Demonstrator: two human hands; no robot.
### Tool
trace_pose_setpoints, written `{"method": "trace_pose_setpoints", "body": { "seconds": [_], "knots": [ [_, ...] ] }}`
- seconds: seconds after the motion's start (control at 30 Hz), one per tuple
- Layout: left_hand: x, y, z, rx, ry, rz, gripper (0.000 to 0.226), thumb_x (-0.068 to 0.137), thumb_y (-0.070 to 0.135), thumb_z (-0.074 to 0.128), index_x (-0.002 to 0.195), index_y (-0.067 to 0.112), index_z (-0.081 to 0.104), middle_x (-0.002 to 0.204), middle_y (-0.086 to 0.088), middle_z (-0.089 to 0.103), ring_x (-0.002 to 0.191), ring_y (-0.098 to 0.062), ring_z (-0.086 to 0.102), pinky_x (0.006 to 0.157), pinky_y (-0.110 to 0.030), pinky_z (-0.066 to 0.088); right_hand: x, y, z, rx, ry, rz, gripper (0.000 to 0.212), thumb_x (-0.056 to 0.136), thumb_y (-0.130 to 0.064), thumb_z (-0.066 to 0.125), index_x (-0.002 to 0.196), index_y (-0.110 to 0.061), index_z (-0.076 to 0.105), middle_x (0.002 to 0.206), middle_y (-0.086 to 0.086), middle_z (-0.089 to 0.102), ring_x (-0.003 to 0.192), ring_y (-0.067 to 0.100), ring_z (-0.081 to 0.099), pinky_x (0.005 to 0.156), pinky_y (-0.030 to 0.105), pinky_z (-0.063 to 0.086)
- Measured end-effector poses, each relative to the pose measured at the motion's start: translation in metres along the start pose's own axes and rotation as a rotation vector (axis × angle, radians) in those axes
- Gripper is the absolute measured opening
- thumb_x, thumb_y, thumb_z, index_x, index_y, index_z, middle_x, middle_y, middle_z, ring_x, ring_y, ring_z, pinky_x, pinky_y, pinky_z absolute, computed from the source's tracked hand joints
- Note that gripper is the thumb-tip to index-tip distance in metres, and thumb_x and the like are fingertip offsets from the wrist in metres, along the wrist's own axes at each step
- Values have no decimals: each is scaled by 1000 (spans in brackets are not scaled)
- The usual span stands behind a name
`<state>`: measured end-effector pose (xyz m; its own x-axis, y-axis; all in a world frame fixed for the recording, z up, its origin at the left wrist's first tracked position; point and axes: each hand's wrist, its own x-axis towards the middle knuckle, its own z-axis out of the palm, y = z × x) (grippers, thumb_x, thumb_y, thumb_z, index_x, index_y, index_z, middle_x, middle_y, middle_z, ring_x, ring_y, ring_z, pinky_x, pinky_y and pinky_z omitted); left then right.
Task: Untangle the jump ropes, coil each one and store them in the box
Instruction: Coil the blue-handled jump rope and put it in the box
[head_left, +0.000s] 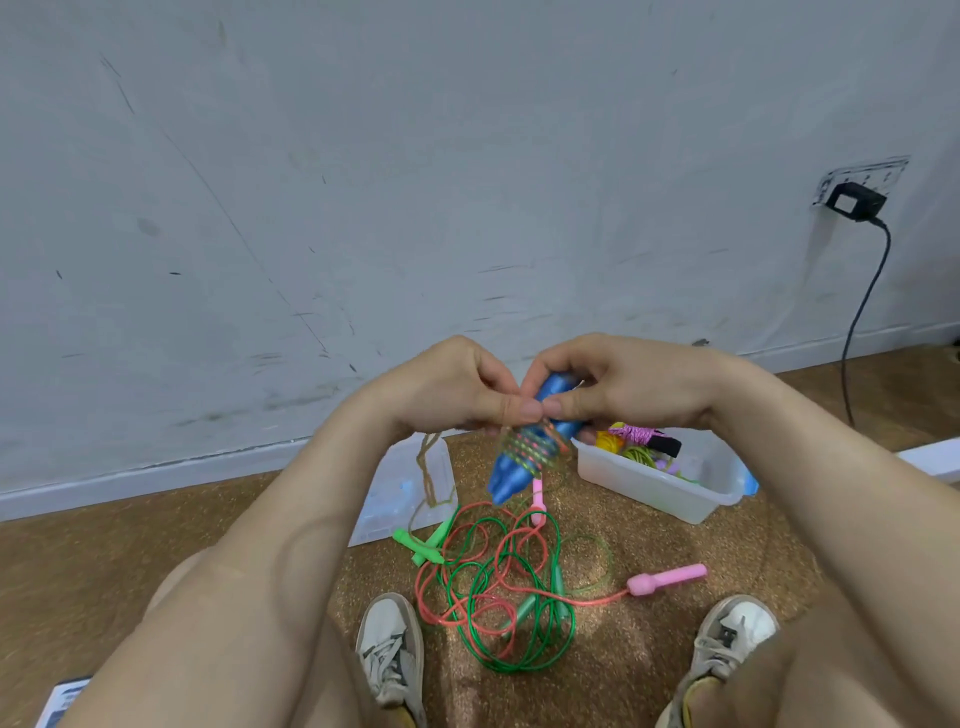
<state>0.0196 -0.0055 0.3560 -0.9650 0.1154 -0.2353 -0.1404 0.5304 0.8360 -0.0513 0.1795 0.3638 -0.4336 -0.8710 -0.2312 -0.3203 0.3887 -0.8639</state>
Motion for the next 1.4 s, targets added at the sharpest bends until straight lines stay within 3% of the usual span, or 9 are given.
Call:
{"method": "trace_pose_setpoints", "body": {
  "seconds": [0.13,0.2,0.33,0.5,0.8,0.87,1.0,1.13,1.4],
  "knots": [
    [4,-14,-2,-331,-197,28,36,60,47,83,53,18,64,44,3,46,40,-5,35,42,-15,26,-1,1,2,389,-38,-66,17,86,-11,67,96,-13,53,73,7,60,55,18,53,56,24,46],
    [8,-13,4,-595,-211,59,43,59,52,81,65,13,66,50,-7,47,44,-10,39,46,-18,24,-1,1,1,551,-32,-122,21,81,-13,67,95,-11,52,70,8,61,50,16,54,51,19,46],
    [12,-2,19,-826,-184,-132,43,75,52,50,69,10,50,41,-2,44,32,-7,38,34,-12,23,0,-4,0,784,118,-194,18,79,-6,62,91,-9,48,69,9,60,47,18,52,44,16,41],
    [25,1,39,-786,166,-141,36,95,22,33,59,19,35,39,5,26,35,-7,15,35,-18,12,15,1,7,1007,490,-121,15,89,2,58,91,-10,50,81,18,59,53,23,56,46,19,45],
    [24,4,58,-509,297,-88,25,105,20,30,93,14,52,54,-3,44,30,-4,28,37,-16,23,28,6,14,588,908,-51,18,90,-2,63,101,-7,49,78,10,55,46,13,60,49,23,52],
    [23,4,55,-238,329,-100,30,104,22,32,87,16,57,56,-3,50,35,-5,38,44,-21,31,30,6,15,360,963,-53,18,89,-5,66,99,-9,51,77,5,53,55,15,63,50,22,53],
    [13,1,39,424,404,-3,25,97,27,42,85,16,61,70,-1,63,66,-17,56,59,-30,40,33,7,17,110,988,-65,21,85,-10,70,88,-19,52,77,0,54,69,25,65,67,45,57],
    [4,2,37,962,521,193,22,92,26,48,105,16,62,89,-7,65,87,-30,60,66,-34,40,33,9,19,-204,974,-129,24,82,-11,70,85,-22,48,84,2,56,78,21,54,69,35,45],
    [-5,6,3,870,590,493,25,87,35,55,88,19,75,71,-4,64,67,-27,61,57,-36,46,24,4,10,-512,749,-184,15,85,-15,70,99,-15,65,90,-2,59,77,13,47,74,29,43]
  ]
}}
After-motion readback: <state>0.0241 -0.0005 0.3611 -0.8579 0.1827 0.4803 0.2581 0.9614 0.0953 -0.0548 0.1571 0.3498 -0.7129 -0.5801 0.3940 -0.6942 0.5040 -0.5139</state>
